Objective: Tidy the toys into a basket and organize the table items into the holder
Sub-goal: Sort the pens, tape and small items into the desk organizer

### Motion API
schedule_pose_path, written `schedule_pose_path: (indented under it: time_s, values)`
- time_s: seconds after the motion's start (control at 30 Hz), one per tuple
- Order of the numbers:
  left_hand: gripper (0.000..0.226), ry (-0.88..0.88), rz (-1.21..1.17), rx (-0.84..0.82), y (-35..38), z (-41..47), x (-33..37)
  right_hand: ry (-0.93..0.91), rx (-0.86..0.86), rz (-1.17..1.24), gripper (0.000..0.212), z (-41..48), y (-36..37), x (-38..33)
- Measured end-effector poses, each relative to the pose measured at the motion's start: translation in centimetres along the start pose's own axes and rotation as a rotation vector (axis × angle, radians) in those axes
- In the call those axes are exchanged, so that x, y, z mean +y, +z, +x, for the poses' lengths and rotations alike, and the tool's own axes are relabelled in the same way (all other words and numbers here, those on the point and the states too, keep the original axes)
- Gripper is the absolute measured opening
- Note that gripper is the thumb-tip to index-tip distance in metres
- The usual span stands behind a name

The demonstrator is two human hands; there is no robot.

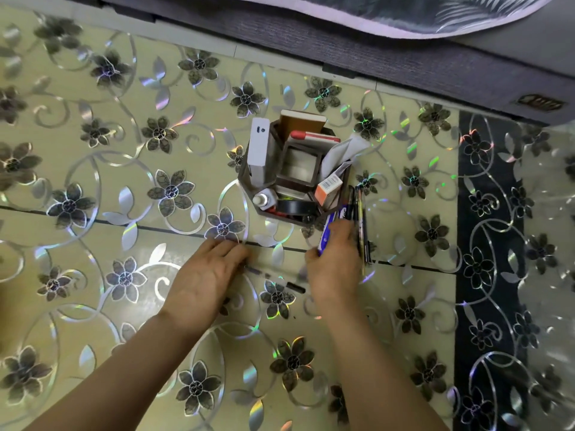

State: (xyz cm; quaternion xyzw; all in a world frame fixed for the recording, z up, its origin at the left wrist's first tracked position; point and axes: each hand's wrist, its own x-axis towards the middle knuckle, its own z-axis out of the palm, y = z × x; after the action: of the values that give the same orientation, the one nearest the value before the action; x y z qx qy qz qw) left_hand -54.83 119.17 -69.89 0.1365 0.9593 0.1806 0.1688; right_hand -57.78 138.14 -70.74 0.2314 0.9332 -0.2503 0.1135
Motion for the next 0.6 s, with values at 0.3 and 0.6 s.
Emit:
schedule_pose_path:
  time_s: [0.3, 0.6]
  values:
    - [0.022, -0.17, -0.719, 0.453, -9.9, 1.3, 6.6, -0.124, 0.063, 0.495, 0.033, -1.3, -9.4, -3.8]
    - [0.025, 0.01, -0.231, 0.512, -11.0, 10.7, 5.3, -0.332, 0.147, 0.452, 0.015, 3.1, -10.3, -9.0]
